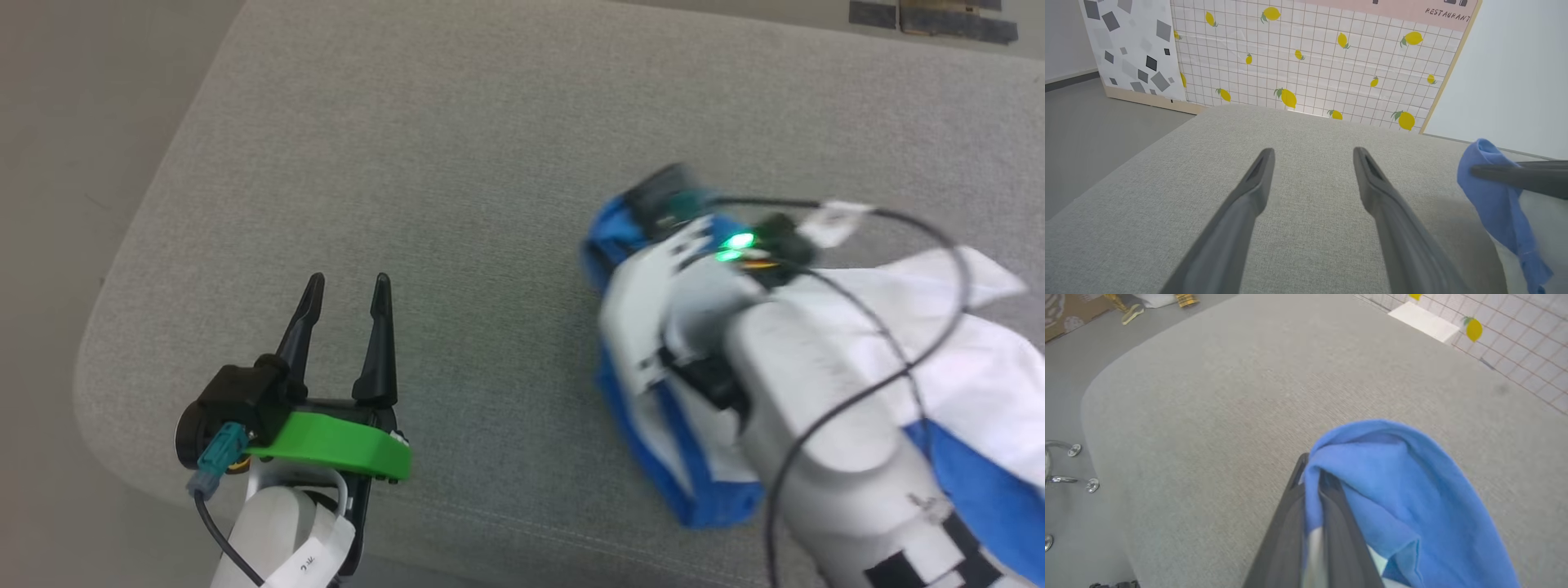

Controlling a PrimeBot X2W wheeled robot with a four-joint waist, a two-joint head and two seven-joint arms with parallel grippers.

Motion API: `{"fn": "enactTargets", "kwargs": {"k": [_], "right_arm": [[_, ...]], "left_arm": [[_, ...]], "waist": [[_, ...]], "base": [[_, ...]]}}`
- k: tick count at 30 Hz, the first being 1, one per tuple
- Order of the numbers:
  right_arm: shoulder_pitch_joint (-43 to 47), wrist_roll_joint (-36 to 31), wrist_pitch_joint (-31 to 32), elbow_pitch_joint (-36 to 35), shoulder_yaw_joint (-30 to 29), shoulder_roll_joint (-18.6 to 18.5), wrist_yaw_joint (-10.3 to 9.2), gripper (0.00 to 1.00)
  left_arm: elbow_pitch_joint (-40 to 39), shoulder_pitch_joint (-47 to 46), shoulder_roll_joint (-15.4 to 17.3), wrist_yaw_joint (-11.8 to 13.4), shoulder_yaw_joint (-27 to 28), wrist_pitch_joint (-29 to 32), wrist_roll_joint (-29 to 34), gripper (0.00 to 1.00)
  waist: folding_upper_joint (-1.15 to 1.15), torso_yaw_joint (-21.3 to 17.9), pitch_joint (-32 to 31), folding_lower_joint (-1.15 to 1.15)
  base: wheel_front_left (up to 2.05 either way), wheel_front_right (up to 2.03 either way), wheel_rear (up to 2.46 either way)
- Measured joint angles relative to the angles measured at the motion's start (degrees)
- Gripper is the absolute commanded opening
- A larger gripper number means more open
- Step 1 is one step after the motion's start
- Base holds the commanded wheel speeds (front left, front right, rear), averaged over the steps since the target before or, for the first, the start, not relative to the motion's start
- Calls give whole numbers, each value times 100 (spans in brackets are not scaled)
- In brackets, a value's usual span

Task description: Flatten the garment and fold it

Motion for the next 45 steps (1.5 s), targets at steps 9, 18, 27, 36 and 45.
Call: {"fn": "enactTargets", "kwargs": {"k": [9, 18, 27, 36, 45], "right_arm": [[158, 1022, 276, 465, 1524, 25, 1, 100], [1130, 788, -1497, -755, -41, -77, 1, 100], [2992, -321, -2429, -2226, -2376, -43, 0, 100], [3344, -71, -2360, -2648, -2565, -1, 0, 100], [3223, 225, -2483, -2682, -2312, 5, 1, 100]], "left_arm": [[8, 37, 0, 31, -16, 0, -2, 100], [-4, 257, 0, 45, 203, 0, 113, 100], [157, 125, 1, -152, -219, -1, 296, 100], [1402, -1551, 187, -258, -1701, 1260, 584, 100], [2437, -2807, 913, -286, -3031, 3518, -68, 100]], "waist": [[0, 64, -151, 0], [0, -272, -337, 0], [0, -956, -471, 0], [0, -1579, -297, 0], [0, -2096, 112, 0]], "base": [[0, 0, 0], [0, 0, 0], [0, 0, 0], [0, 0, 0], [0, 0, 0]]}}
